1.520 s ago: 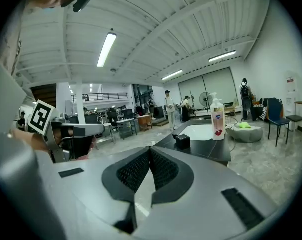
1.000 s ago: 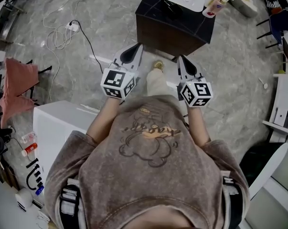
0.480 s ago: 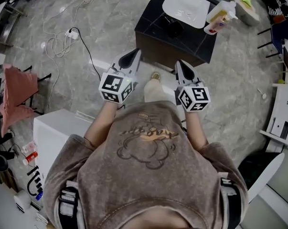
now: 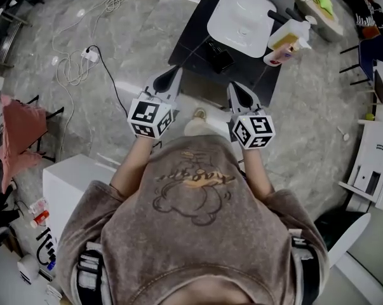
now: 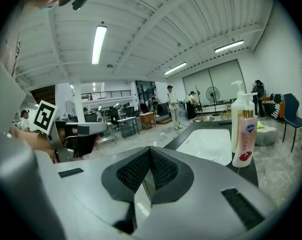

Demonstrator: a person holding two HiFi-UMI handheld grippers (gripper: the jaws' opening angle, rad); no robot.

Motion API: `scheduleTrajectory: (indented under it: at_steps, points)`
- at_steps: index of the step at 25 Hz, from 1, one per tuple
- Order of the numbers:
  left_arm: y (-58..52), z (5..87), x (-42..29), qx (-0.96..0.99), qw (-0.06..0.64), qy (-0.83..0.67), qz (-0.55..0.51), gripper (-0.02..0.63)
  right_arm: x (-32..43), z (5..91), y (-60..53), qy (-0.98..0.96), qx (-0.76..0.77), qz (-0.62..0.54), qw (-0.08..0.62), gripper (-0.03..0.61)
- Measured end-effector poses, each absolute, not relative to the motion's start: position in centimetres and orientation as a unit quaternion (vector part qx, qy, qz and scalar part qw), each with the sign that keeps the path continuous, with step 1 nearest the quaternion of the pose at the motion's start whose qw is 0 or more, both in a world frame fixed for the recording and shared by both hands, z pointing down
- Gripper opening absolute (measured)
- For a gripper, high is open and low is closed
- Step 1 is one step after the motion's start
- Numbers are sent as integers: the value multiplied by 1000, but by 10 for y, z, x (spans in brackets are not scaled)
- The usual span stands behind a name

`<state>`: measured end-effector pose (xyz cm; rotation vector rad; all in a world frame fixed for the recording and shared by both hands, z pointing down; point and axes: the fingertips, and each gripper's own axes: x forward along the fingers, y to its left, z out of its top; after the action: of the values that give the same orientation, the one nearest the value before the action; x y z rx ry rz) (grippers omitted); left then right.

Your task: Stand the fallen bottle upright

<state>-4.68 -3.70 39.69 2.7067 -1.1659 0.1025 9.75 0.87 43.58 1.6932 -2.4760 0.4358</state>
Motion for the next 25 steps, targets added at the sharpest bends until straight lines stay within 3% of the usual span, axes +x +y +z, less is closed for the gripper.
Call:
scheduleTrajectory:
  at_steps: [12, 25]
  points:
    - [-125, 395, -4, 898, 93, -430, 31, 18, 152, 438, -91, -833, 532, 145, 58, -2]
    - [-178, 391, 2, 901, 95, -422, 37, 18, 161, 433, -137, -830, 534, 152, 45, -2]
